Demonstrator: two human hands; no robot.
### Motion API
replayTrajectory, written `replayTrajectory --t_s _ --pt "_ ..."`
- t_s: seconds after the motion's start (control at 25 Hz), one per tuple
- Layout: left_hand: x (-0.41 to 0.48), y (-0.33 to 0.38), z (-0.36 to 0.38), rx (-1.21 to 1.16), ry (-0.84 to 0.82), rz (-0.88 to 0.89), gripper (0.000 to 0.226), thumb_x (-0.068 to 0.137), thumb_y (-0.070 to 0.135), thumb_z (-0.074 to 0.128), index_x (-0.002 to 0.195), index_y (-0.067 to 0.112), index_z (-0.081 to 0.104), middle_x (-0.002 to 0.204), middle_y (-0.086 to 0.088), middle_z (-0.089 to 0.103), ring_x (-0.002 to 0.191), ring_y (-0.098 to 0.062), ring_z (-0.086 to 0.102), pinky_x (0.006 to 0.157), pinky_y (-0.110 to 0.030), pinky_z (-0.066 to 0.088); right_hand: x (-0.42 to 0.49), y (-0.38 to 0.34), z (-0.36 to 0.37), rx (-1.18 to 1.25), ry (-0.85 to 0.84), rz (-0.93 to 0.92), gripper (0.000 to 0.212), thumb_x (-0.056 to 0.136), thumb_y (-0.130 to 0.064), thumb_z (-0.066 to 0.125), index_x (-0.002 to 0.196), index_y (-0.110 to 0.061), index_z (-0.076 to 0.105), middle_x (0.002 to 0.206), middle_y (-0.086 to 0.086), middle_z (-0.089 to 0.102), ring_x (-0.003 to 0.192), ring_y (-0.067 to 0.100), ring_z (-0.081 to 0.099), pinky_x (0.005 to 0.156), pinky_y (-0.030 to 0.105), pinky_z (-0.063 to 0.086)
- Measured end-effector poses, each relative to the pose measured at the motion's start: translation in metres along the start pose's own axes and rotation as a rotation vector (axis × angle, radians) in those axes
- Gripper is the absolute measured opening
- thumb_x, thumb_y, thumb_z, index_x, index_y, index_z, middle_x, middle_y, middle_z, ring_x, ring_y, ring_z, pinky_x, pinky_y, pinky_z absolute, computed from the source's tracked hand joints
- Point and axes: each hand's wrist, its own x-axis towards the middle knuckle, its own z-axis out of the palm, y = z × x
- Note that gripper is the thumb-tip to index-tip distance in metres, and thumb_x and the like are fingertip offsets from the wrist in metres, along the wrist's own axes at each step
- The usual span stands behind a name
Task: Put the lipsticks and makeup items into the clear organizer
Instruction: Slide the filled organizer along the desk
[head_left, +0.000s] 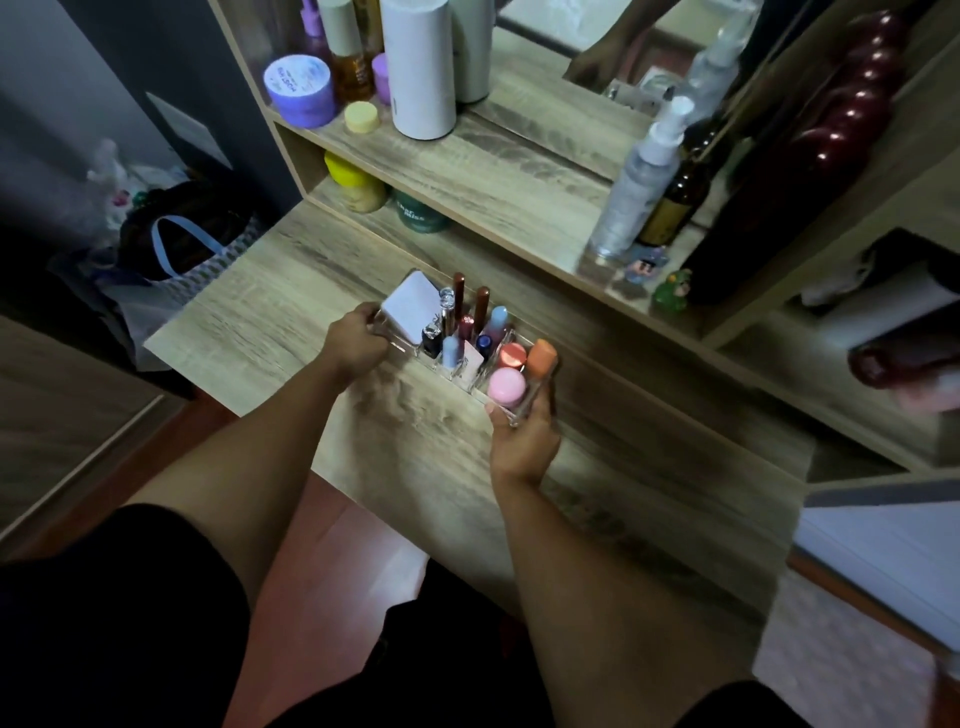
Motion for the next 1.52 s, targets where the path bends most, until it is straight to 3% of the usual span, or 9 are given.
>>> replayTrajectory --t_s 0.32,0.8,1.28,1.44,1.52 --pt "-0.066 0.031 0.064 -0.018 -0.031 0.013 0.048 0.082 0.0 0.046 0.128 0.011 0.05 0.122 -0.024 0.062 0.11 -0.04 0.057 0.095 -0.043 0.05 0.001 0.062 -0.078 -0.06 0.029 -0.035 0.091 0.066 -0.016 0.082 0.143 -0.017 0.033 0.128 0.018 0.062 0.112 0.035 0.06 0.096 0.042 0.048" --pt "-0.13 0.076 0.15 -0.003 -0.032 0.054 0.045 0.082 0.006 0.046 0.126 0.015 0.052 0.12 -0.021 0.064 0.111 -0.04 0.056 0.095 -0.039 0.047 0.013 0.13 -0.175 -0.1 0.052 -0.009 0.086 0.072 -0.017 0.078 0.145 -0.014 0.031 0.136 0.016 0.055 0.12 0.031 0.056 0.101 0.038 0.044" --pt "-0.15 0.107 0.178 -0.045 -0.034 0.059 0.059 0.064 0.021 0.04 0.12 0.015 0.057 0.112 -0.022 0.067 0.105 -0.039 0.059 0.088 -0.035 0.047 0.034 0.149 -0.208 -0.119 0.008 -0.027 0.086 0.075 -0.024 0.076 0.146 -0.019 0.027 0.138 0.012 0.054 0.123 0.028 0.053 0.101 0.041 0.045" --pt "-0.147 0.111 0.179 -0.052 -0.051 0.034 0.049 0.074 0.012 0.051 0.123 0.014 0.056 0.114 -0.021 0.066 0.108 -0.038 0.059 0.091 -0.037 0.047 0.038 0.146 -0.209 -0.114 0.014 -0.017 0.087 0.073 -0.024 0.077 0.146 -0.019 0.028 0.139 0.01 0.053 0.123 0.03 0.053 0.1 0.043 0.046" --pt "-0.147 0.113 0.178 -0.057 -0.063 0.033 0.054 0.07 0.016 0.05 0.123 0.014 0.056 0.113 -0.021 0.067 0.108 -0.038 0.059 0.093 -0.039 0.048 0.041 0.145 -0.209 -0.138 0.011 -0.02 0.086 0.074 -0.026 0.077 0.145 -0.018 0.03 0.139 0.011 0.053 0.123 0.03 0.053 0.099 0.043 0.046"
